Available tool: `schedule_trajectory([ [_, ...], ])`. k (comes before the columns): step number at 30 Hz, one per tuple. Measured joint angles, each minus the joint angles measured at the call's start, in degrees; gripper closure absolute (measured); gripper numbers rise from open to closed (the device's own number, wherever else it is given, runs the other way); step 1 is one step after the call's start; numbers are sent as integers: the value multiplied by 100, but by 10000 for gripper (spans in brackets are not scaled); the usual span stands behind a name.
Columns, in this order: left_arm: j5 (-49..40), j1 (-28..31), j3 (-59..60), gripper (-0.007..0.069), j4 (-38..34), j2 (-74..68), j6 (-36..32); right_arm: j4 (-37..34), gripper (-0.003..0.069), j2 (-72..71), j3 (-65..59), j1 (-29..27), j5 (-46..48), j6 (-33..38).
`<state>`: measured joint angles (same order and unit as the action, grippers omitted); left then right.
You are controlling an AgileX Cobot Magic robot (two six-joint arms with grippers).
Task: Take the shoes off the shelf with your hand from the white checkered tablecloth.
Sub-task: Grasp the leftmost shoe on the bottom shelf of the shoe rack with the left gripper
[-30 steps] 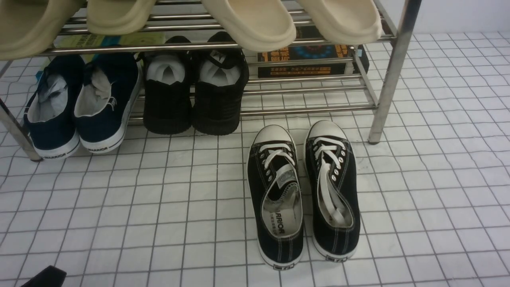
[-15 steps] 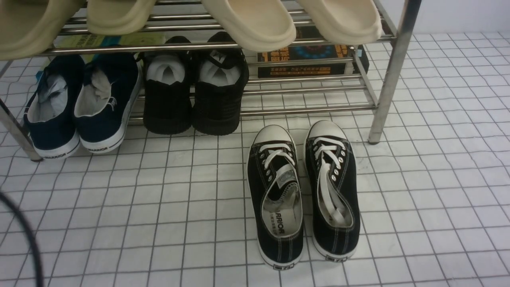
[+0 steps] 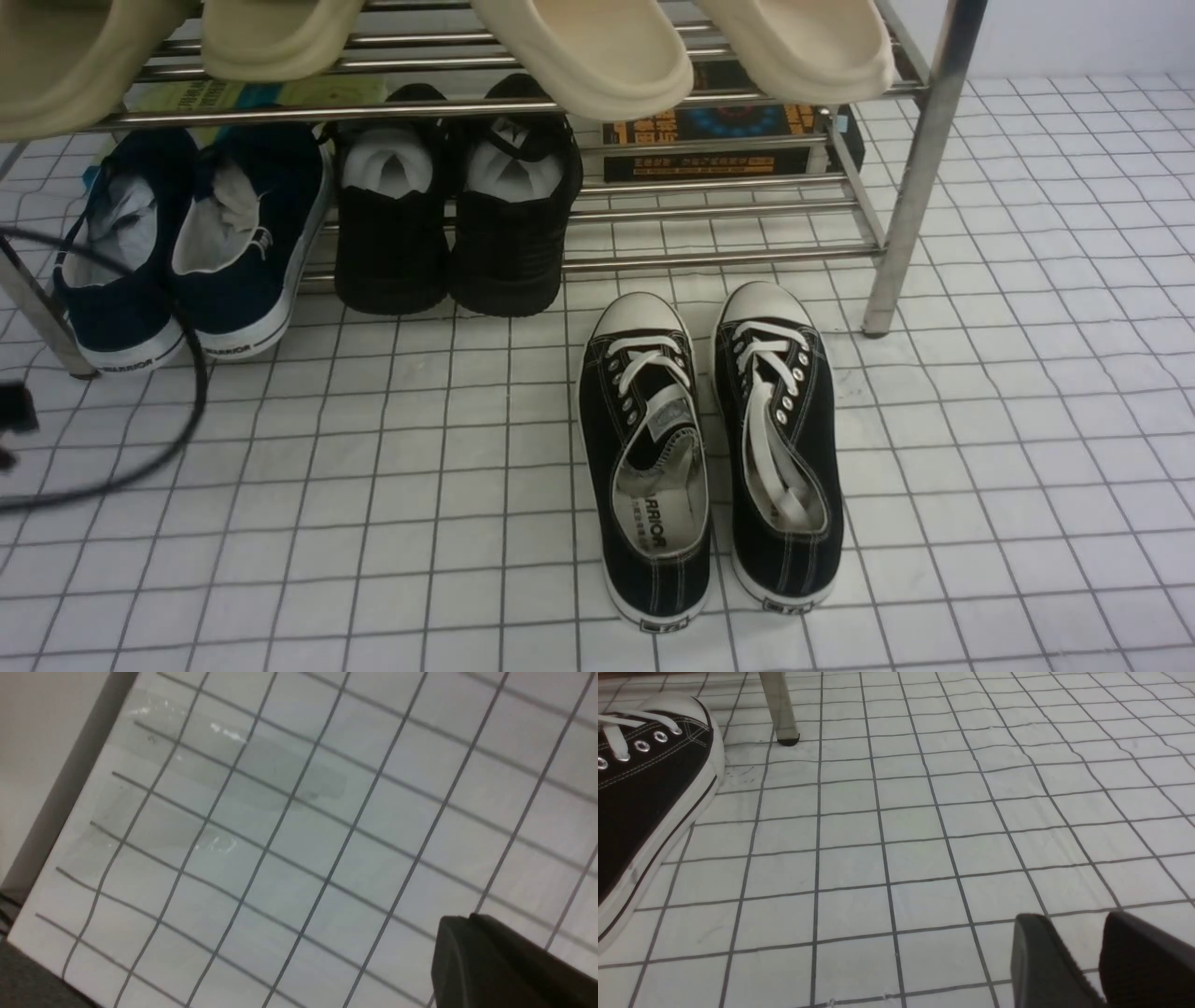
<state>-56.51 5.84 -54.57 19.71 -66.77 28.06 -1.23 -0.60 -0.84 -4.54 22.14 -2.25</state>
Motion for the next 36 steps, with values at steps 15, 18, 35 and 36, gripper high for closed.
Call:
schedule_trajectory([
  [15, 791, 1944, -1417, 569, -4553, -1808, -2305, 0, 439, 0, 0, 0, 0, 0],
  [18, 1279, 1743, -1417, 495, -4785, -1993, -2466, 0, 438, 0, 0, 0, 0, 0],
  [35, 2597, 1492, -1417, 151, -5315, -3049, -2540, 0, 421, 0, 0, 0, 0, 0],
  [36, 2671, 1492, -1417, 162, -5424, -3163, -2546, 0, 421, 0, 0, 0, 0, 0],
])
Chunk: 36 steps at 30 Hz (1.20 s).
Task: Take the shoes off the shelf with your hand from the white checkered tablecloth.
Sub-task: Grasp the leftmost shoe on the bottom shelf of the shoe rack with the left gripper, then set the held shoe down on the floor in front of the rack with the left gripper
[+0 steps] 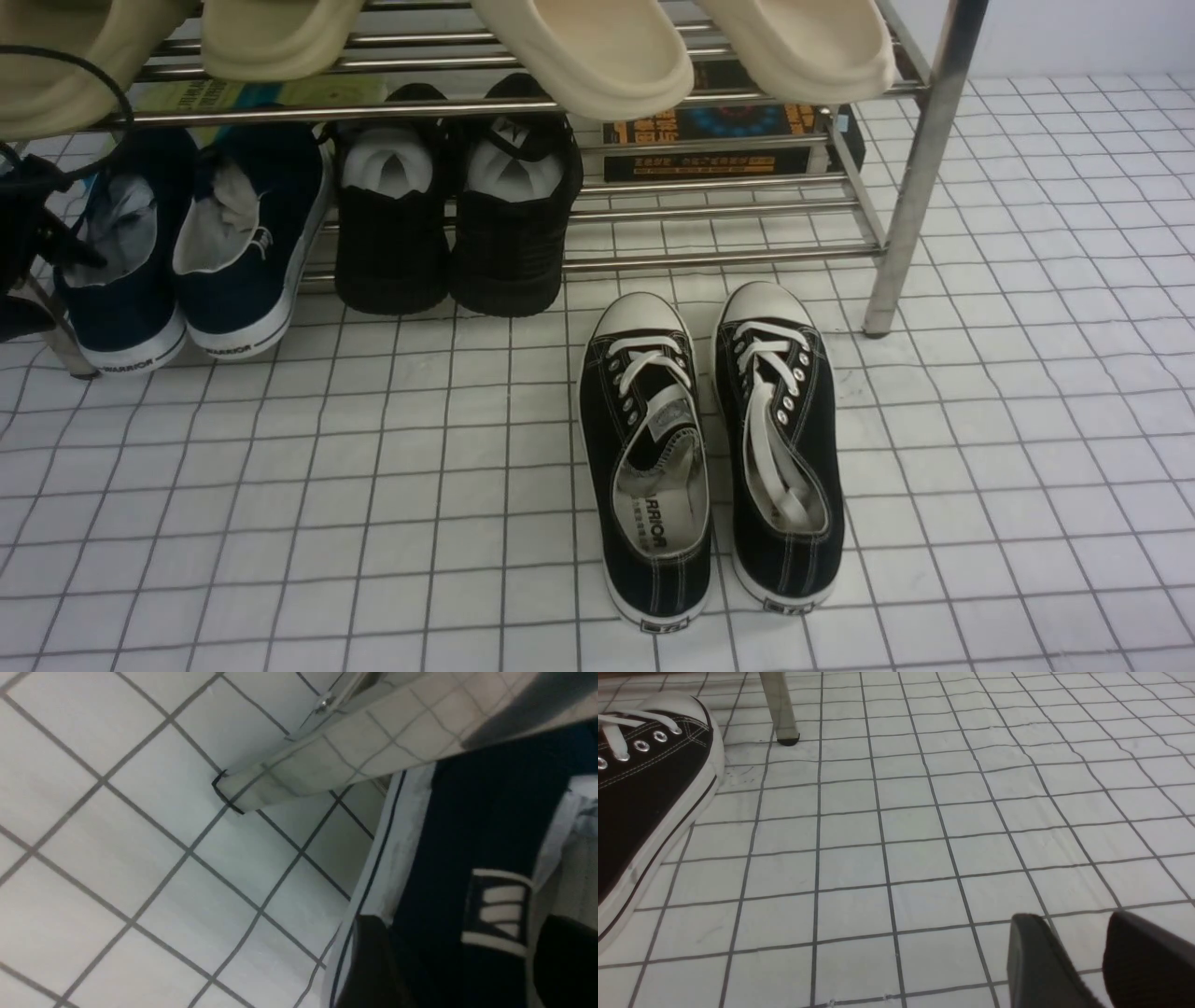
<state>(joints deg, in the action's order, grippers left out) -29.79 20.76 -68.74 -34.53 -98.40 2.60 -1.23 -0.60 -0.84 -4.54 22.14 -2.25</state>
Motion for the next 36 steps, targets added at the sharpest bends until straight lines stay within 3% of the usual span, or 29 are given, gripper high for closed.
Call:
schedule_trajectory([
  [4, 96, 0, -2, 227, -141, -186, -13, 0, 421, 0, 0, 0, 0, 0],
  [6, 53, 0, -7, 309, -144, -287, -39, 0, 421, 0, 0, 0, 0, 0],
  [7, -21, 0, -14, 403, -124, -347, -54, 0, 421, 0, 0, 0, 0, 0],
  [11, -166, 11, -14, 570, 14, -390, -95, 0, 421, 0, 0, 0, 0, 0],
  [27, -1592, 11, -2, 586, 851, 849, -11, 0, 420, 0, 0, 0, 0, 0],
  [36, -2344, 6, 5, 586, 2219, 1689, 661, 0, 420, 0, 0, 0, 0, 0],
])
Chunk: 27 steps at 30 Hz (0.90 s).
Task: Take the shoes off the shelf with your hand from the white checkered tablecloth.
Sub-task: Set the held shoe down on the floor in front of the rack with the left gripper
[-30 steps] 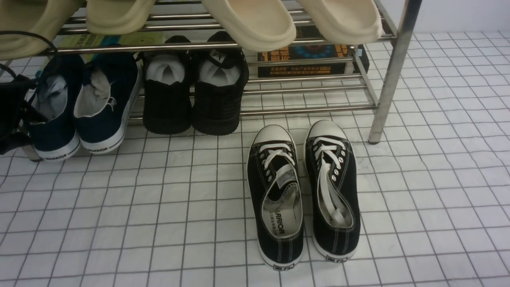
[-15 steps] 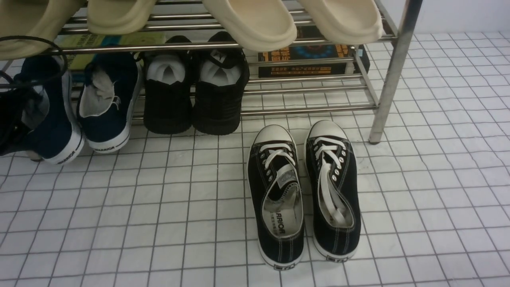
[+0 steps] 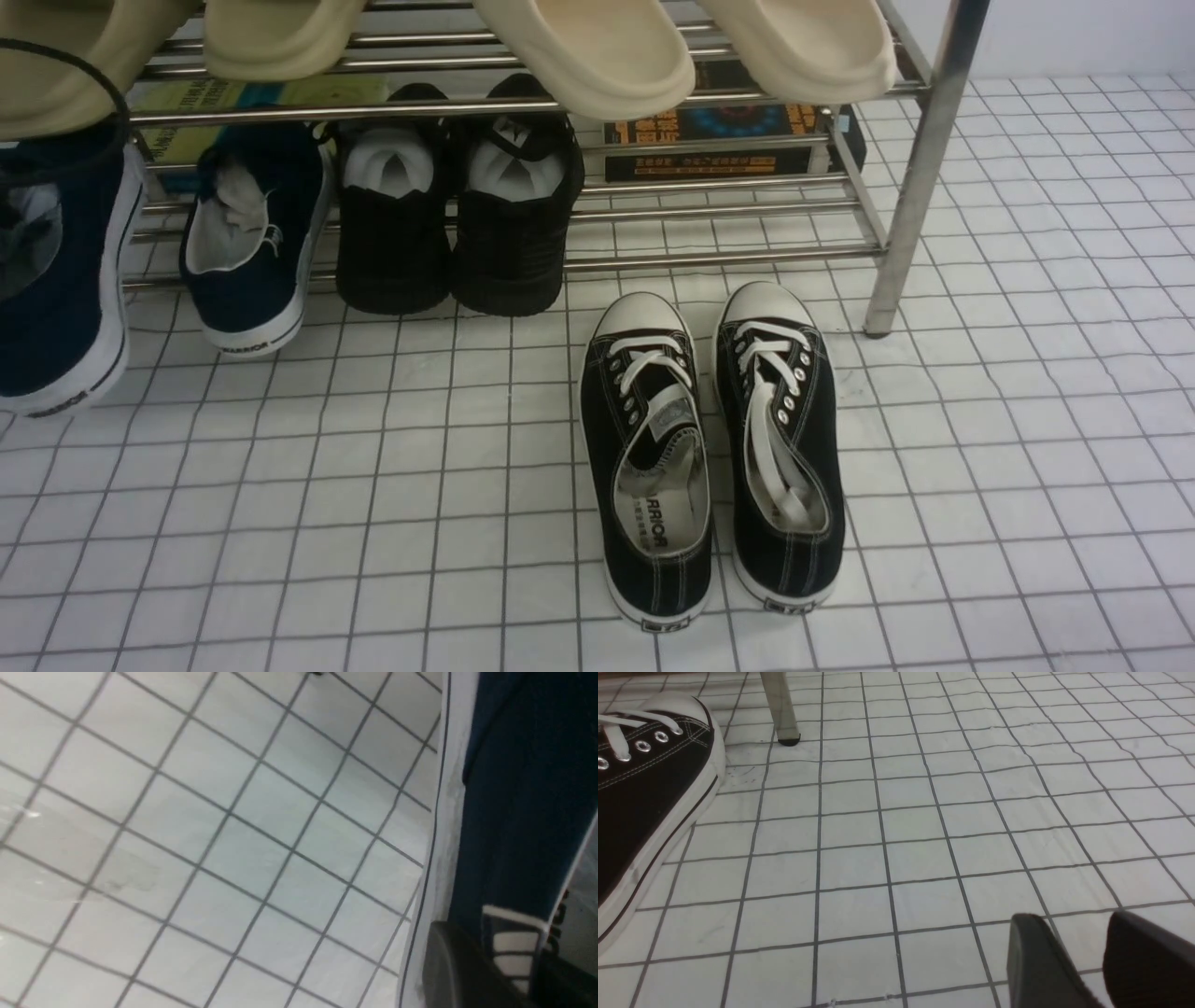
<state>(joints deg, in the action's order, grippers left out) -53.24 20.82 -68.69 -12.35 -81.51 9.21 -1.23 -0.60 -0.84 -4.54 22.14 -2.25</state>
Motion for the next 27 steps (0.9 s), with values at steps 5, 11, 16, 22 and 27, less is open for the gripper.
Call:
schedule_trajectory([
  [5, -660, 0, 0, 586, 658, 370, 242, 0, 420, 0, 0, 0, 0, 0],
  [11, -1097, 0, 332, 586, 1011, 683, 280, 0, 420, 0, 0, 0, 0, 0],
  [16, -910, 0, 1273, 586, 1166, 979, 320, 0, 420, 0, 0, 0, 0, 0],
  [22, 186, 0, 2239, 586, 1166, 1011, 320, 0, 420, 0, 0, 0, 0, 0],
  [27, 1358, 0, 2630, 586, 1198, 889, 96, 0, 420, 0, 0, 0, 0, 0],
])
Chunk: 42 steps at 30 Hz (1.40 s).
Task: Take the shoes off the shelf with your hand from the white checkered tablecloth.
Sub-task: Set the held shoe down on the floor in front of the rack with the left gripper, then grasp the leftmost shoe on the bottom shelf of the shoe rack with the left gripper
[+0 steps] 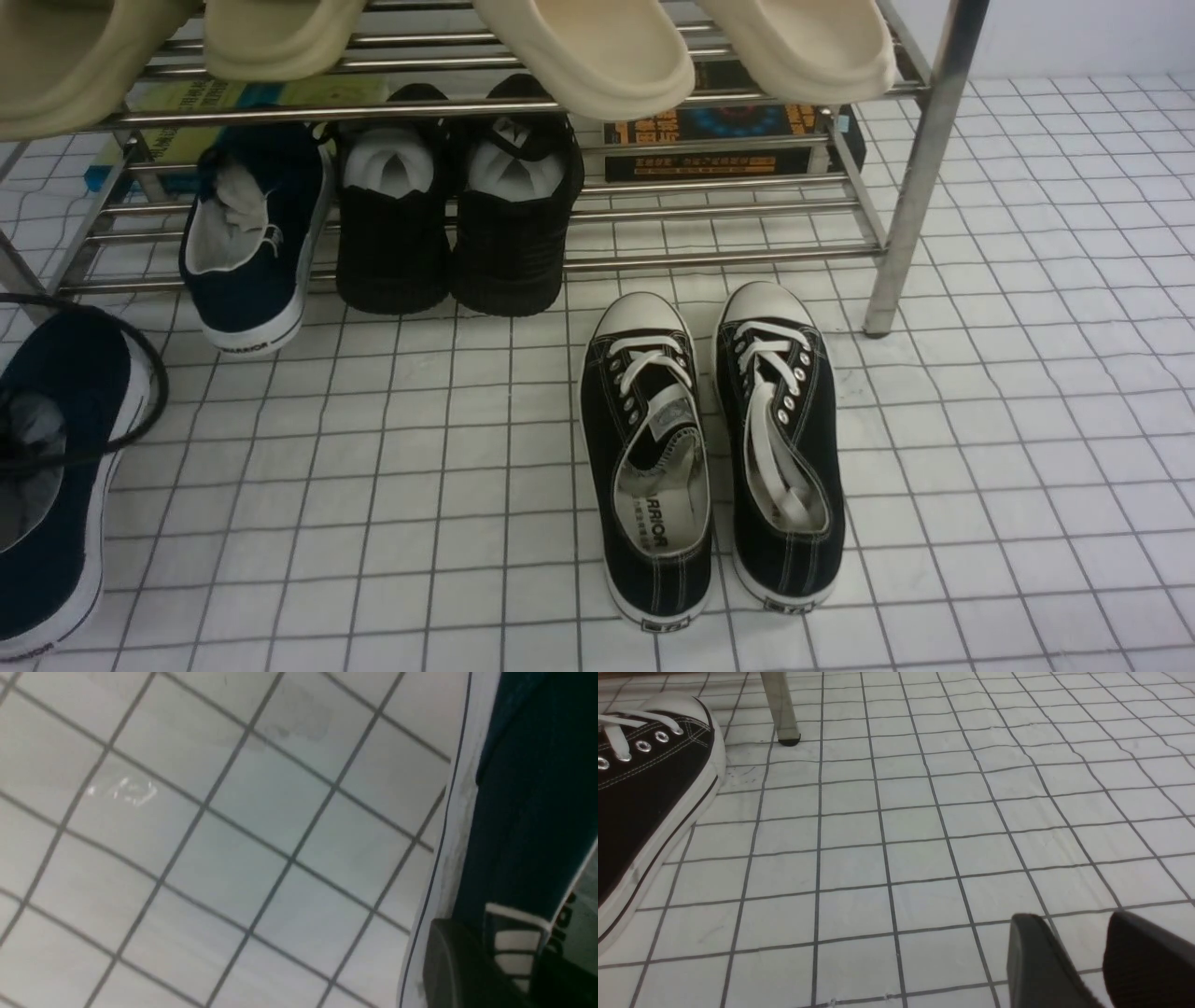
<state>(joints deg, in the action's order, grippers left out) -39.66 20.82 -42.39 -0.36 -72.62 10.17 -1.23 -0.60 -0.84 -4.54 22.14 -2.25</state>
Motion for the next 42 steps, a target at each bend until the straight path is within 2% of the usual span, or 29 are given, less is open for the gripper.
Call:
schedule_trajectory([
  [7, 419, 0, 7, 565, 192, -481, -188, 0, 420, 0, 0, 0, 0, 0],
  [12, 492, 0, 7, 454, 245, -787, -192, 0, 420, 0, 0, 0, 0, 0],
  [14, 467, 0, -120, 378, 301, -799, -192, 0, 420, 0, 0, 0, 0, 0],
  [18, -67, 0, -776, 269, 295, -799, -165, 0, 420, 0, 0, 0, 0, 0],
  [20, -404, 0, -1124, 251, 151, -799, -116, 0, 420, 0, 0, 0, 0, 0],
  [23, -997, -36, -1650, 286, -179, -822, -153, 0, 420, 0, 0, 0, 0, 0],
  [26, -1681, -285, -2276, 447, -549, -1010, -484, 0, 420, 0, 0, 0, 0, 0],
  [27, -1831, -540, -2548, 543, -669, -1140, -592, 0, 420, 0, 0, 0, 0, 0],
  [30, -1709, -970, -2904, 612, -753, -1378, -440, 0, 420, 0, 0, 0, 0, 0],
  [33, -1377, -1310, -3042, 615, -776, -1566, -63, 0, 420, 0, 0, 0, 0, 0],
  [36, -746, -1582, -3077, 566, -782, -1750, 407, 0, 420, 0, 0, 0, 0, 0],
  [39, -395, -1659, -3083, 502, -795, -1872, 656, 0, 420, 0, 0, 0, 0, 0],
  [42, 102, -1665, -3083, 363, -813, -2065, 929, 0, 420, 0, 0, 0, 0, 0],
])
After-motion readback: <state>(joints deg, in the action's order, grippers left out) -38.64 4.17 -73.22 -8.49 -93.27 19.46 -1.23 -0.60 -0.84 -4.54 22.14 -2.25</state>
